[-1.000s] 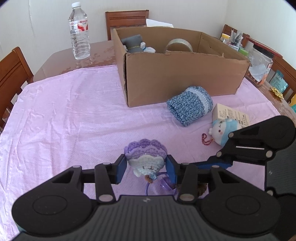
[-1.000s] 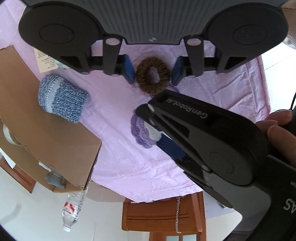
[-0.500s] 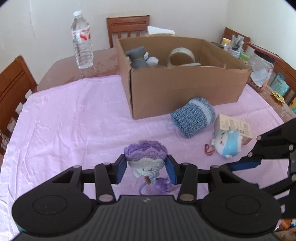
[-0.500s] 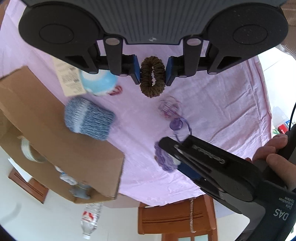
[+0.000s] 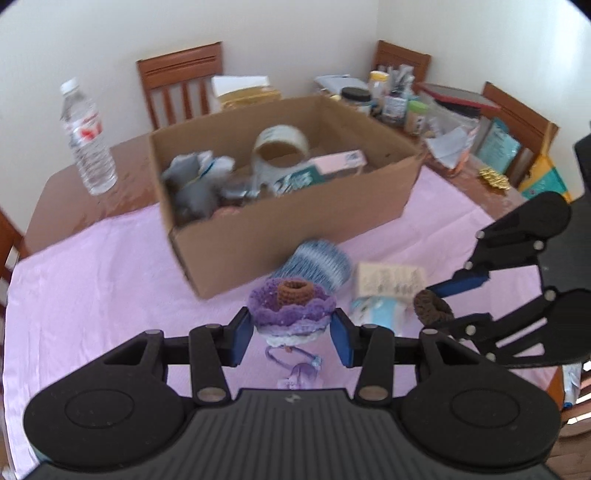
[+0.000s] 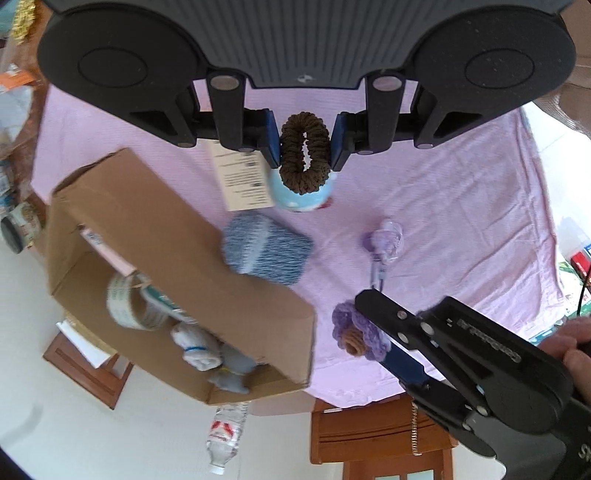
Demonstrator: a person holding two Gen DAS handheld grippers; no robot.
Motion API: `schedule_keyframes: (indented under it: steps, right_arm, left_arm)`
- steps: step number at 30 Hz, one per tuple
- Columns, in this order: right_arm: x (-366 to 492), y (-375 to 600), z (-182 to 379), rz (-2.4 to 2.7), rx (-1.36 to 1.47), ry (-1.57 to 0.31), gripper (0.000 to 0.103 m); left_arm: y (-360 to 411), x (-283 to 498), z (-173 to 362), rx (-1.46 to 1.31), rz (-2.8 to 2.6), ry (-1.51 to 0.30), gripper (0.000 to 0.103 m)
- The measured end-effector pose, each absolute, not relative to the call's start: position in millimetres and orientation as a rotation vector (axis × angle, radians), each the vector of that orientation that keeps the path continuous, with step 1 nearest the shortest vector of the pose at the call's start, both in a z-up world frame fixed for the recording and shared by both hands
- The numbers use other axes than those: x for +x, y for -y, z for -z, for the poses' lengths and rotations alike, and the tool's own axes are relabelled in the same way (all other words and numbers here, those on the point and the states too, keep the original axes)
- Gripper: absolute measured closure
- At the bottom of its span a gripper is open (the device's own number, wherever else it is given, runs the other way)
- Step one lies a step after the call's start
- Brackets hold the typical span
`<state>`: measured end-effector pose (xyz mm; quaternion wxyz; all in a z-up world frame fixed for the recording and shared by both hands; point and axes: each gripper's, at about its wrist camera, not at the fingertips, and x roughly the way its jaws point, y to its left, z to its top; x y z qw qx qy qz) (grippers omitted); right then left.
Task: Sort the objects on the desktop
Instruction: 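Carry the clip and scrunchie into the cardboard box and open both tools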
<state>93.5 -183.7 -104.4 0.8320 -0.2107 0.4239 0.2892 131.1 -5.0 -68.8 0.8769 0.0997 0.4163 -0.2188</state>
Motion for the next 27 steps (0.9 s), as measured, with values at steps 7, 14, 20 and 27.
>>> schedule_keyframes:
  steps: [7, 14, 20, 27]
  right_arm:
    - [117.7, 210.1, 76.0, -0.56, -0.39, -0.89, 0.07]
    - [142.8, 225.5, 45.7, -0.512, -0.407, -0.849, 0.07]
    - [168.3, 237.6, 22.6, -0.473, -0.396, -0.807, 0.07]
    - [196.1, 245.6, 12.2, -0.45, -0.391, -0.798, 0.07]
  left_arm:
    - [23.0, 148.5, 36.8, 0.198, 0.531, -0.856, 0.058]
    - [36.5, 169.4, -3.9, 0.202, 0.575, -0.798, 0.058]
    - [44.7, 195.1, -32.2, 0.21, 0.578, -0.747, 0.058]
    - [48.1, 229.3, -34.9, 0.237, 0.541, -0.734, 0.058]
